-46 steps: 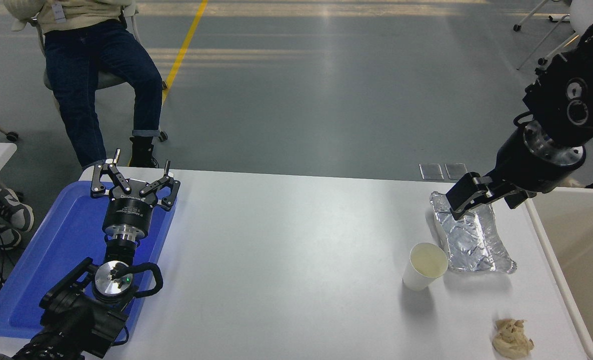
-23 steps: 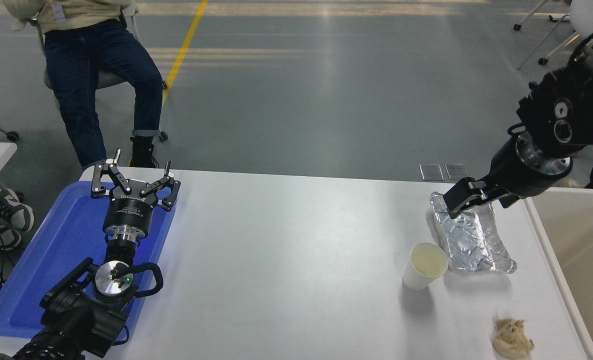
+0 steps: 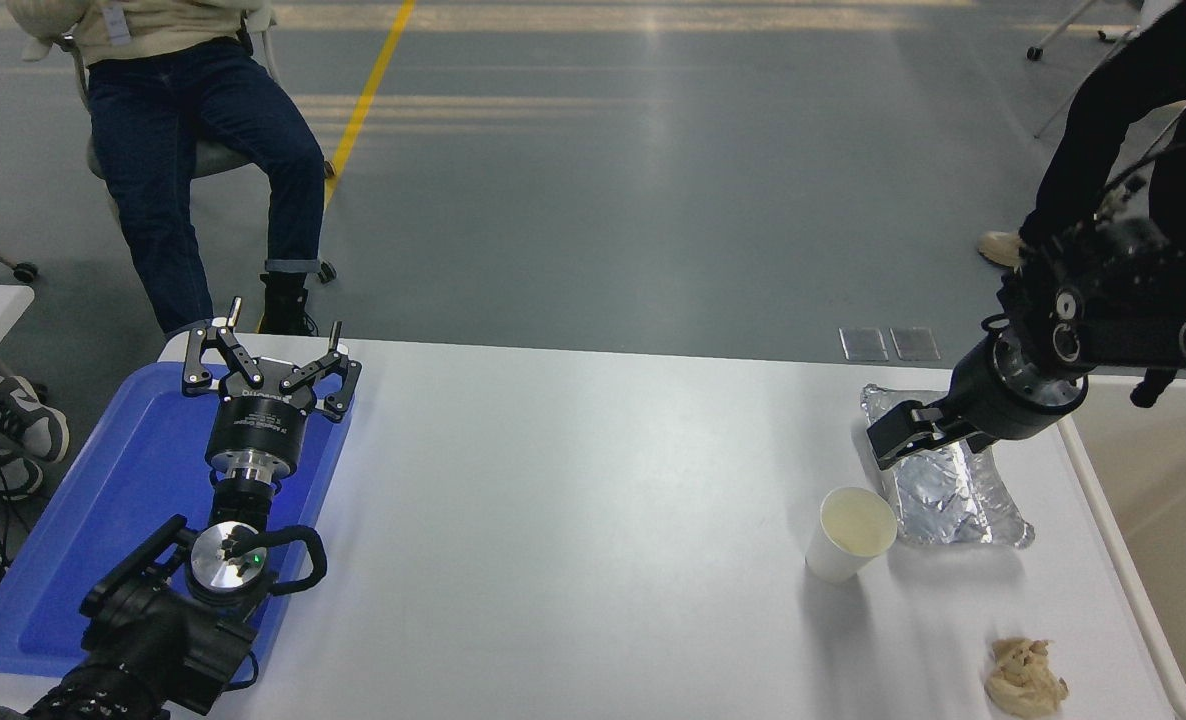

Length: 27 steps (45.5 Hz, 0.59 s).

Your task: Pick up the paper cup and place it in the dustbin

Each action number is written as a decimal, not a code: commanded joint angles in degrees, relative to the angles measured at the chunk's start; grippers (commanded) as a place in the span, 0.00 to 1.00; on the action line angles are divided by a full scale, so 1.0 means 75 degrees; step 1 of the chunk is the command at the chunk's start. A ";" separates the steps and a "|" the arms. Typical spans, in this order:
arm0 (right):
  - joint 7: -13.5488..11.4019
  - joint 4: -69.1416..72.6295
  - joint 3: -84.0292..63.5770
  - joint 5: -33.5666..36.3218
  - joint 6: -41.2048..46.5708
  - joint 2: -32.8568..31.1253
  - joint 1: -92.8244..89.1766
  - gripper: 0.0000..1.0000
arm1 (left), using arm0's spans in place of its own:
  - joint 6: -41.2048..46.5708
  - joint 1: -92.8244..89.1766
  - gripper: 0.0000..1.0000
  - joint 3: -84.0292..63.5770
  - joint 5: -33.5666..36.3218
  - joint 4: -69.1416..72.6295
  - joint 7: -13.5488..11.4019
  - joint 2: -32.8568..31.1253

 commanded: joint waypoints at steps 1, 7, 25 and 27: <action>0.0000 -0.0459 0.0441 -0.0036 -0.0087 0.0001 -0.0822 1.00 | 0.0000 -0.0001 1.00 0.0000 -0.0001 0.0000 0.0001 0.0000; 0.0000 -0.0682 0.0640 -0.0199 -0.0098 0.0001 -0.1233 1.00 | 0.0000 -0.0001 1.00 0.0000 -0.0001 0.0000 0.0001 0.0000; 0.0035 -0.1385 0.1027 -0.0598 -0.0462 0.0130 -0.2299 0.98 | 0.0000 0.0011 1.00 0.0000 -0.0001 0.0000 0.0001 0.0000; 0.0035 -0.1443 0.1074 -0.0633 -0.0473 0.0142 -0.2381 0.98 | 0.0000 0.0011 1.00 0.0000 -0.0001 0.0000 0.0001 0.0000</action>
